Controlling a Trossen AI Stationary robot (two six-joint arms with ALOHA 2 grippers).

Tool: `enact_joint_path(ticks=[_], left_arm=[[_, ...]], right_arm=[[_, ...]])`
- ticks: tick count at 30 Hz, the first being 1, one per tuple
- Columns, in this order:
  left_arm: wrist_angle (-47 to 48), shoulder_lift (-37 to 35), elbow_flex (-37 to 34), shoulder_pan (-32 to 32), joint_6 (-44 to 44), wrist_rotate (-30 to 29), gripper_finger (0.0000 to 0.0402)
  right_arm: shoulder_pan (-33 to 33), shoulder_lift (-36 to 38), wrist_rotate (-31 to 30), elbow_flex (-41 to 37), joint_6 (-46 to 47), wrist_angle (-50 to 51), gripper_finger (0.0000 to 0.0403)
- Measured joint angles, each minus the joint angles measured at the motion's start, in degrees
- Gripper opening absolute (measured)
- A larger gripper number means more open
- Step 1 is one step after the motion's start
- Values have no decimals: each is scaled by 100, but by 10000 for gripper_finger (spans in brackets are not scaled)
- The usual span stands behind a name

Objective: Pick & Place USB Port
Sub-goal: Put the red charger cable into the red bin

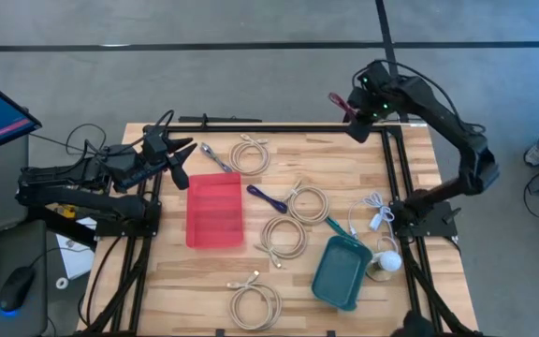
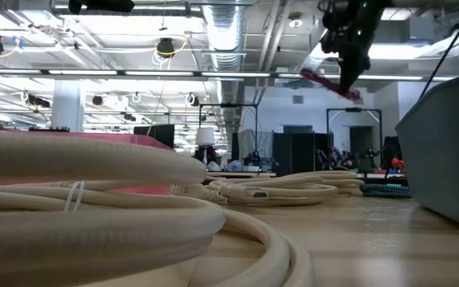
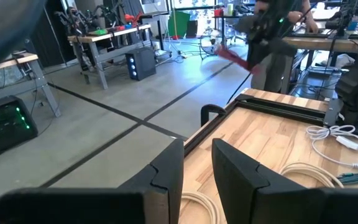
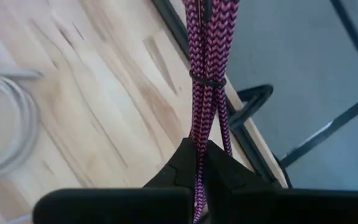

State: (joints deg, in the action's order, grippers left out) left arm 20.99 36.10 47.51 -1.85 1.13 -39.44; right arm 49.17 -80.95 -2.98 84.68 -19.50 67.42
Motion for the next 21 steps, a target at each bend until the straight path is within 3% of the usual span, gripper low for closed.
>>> enact_joint_path(ticks=[10,15,21], left_arm=[[-2,0,0,-1,-43,2,85],[-128,50,0,0,-590,20,85],[-656,556,2,-2,-592,668,85]], right_arm=[[-1246,235,-258,0,991,-49,0],[-1961,236,-479,0,1108,-202,0],[-2669,202,-515,0,1154,-965,0]])
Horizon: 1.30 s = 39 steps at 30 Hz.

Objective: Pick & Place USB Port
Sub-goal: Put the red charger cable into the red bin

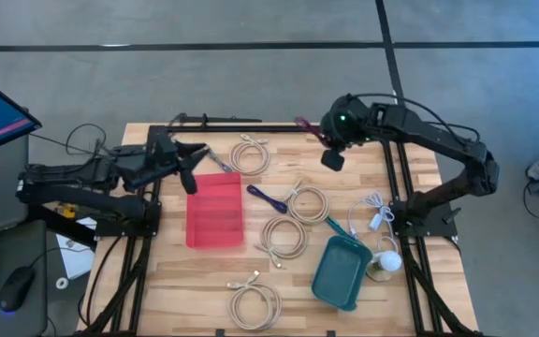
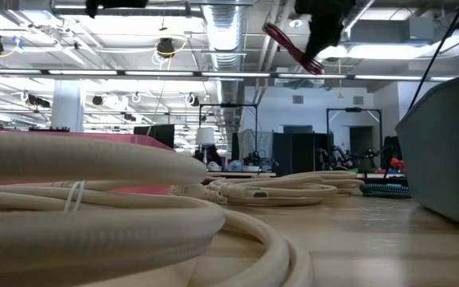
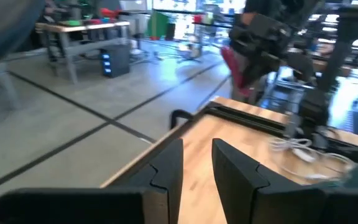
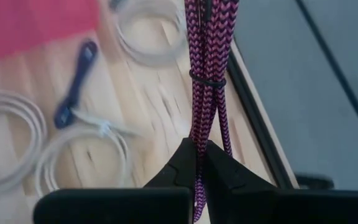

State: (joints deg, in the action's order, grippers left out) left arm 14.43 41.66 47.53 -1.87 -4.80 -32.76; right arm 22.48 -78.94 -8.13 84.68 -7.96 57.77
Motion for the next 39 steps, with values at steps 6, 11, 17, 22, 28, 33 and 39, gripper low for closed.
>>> enact_joint_path(ticks=[6,11,17,22,28,33,39], left_arm=[[-784,793,0,0,177,268,85],[-1724,1244,0,0,195,654,85],[-2223,1430,0,0,195,929,85],[-2225,1403,0,2,35,932,97],[-2264,1358,-1,2,-77,1376,142],[-2226,1402,0,4,-306,1666,164],[-2223,1387,-2,1,-359,1994,177]], right_arm=[[-651,0,-10,0,31,-397,0],[-1150,0,-245,0,56,-566,0],[-1628,-99,-248,0,201,-1218,0],[-1939,-251,-257,13,378,-1540,0],[-2126,-634,-271,-4,482,-1893,0],[-2304,-1087,-246,-2,459,-2657,0],[-2376,-1239,-243,-4,547,-2990,0]])
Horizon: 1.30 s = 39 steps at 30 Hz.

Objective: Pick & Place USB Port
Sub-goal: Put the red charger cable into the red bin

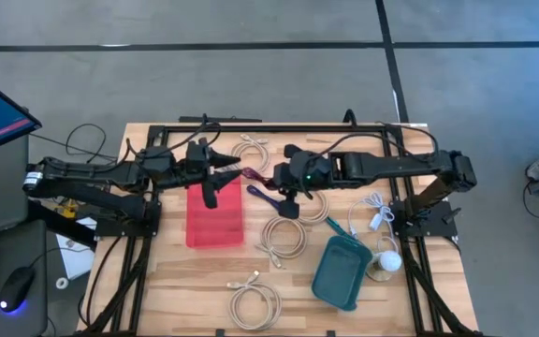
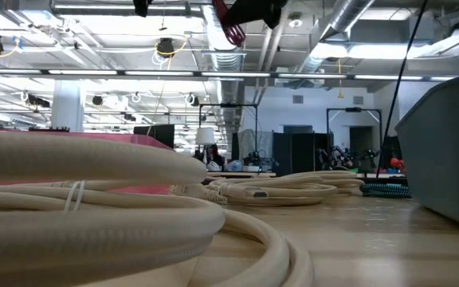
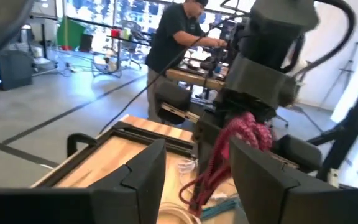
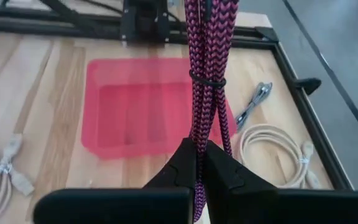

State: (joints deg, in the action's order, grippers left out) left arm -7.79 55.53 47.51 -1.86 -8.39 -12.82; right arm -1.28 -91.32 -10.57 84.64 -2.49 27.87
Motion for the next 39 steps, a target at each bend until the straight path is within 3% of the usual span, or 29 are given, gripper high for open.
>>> enact_joint_path(ticks=[7,32,39], left_arm=[[-4,0,0,-1,-293,545,184],[-42,2,0,-1,-309,562,181],[-44,2,0,-1,-312,562,136]], right_arm=[[111,59,-3,1,104,-645,0],[-22,-276,147,2,108,-1006,0],[-21,-276,146,2,108,-1046,0]])
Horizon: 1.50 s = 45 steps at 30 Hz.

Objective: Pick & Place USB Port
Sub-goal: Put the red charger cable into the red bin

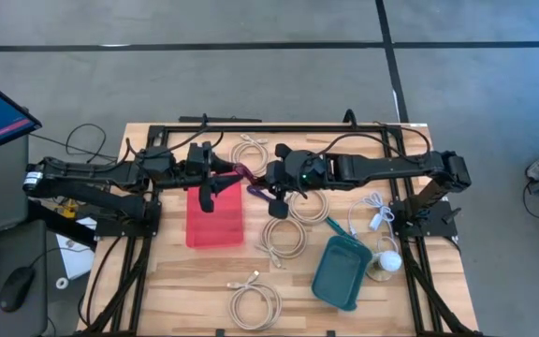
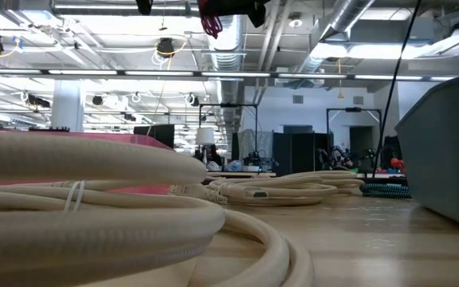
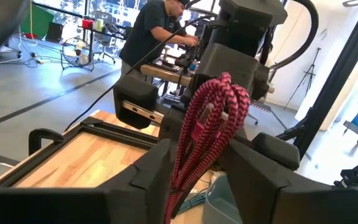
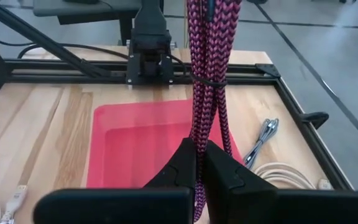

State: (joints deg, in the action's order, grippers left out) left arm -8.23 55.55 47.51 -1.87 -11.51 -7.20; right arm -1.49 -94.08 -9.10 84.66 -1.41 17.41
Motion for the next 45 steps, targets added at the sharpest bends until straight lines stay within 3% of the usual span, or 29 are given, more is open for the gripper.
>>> enact_joint_path(ticks=[12,16,26,38,45], left_arm=[[0,0,0,2,4,-10,12],[0,0,0,2,7,-7,11],[254,-87,0,0,4,-250,7],[1502,-1131,-7,0,-144,-939,7],[2735,-1268,-9,2,-842,-1390,7]], right_arm=[[-1,0,4,0,0,11,0],[-5,0,4,0,0,11,7],[-5,155,6,-1,-2,141,72],[217,838,-48,4,152,1028,65],[285,1415,-901,4,354,1712,60]])
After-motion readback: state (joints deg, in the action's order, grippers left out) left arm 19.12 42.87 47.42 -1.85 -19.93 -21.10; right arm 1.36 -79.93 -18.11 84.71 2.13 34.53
